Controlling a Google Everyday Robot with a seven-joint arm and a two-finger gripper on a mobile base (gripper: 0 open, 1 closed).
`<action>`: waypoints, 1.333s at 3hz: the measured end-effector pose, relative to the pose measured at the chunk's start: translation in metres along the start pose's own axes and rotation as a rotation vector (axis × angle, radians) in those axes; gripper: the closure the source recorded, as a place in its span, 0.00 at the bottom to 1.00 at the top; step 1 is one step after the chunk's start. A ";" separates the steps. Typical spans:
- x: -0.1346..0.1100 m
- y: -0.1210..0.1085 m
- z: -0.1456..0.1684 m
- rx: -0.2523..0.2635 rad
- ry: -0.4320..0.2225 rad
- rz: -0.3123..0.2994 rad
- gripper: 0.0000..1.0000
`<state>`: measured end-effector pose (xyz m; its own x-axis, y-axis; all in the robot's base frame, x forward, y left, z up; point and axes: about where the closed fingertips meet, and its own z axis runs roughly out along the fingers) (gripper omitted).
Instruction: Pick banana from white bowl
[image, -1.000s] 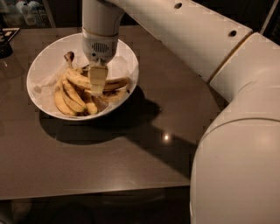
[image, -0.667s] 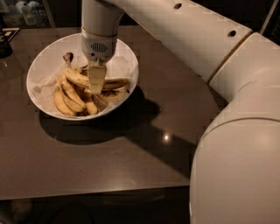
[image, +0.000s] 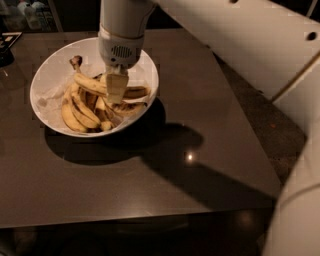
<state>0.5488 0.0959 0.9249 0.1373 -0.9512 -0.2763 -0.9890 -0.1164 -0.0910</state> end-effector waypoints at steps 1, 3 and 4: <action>0.018 0.033 -0.043 0.059 0.001 0.016 1.00; 0.062 0.087 -0.109 0.146 0.010 0.057 1.00; 0.062 0.088 -0.113 0.162 0.004 0.058 1.00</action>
Offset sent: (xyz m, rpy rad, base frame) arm -0.0980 -0.1125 0.0944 -0.0053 -0.1238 -0.0935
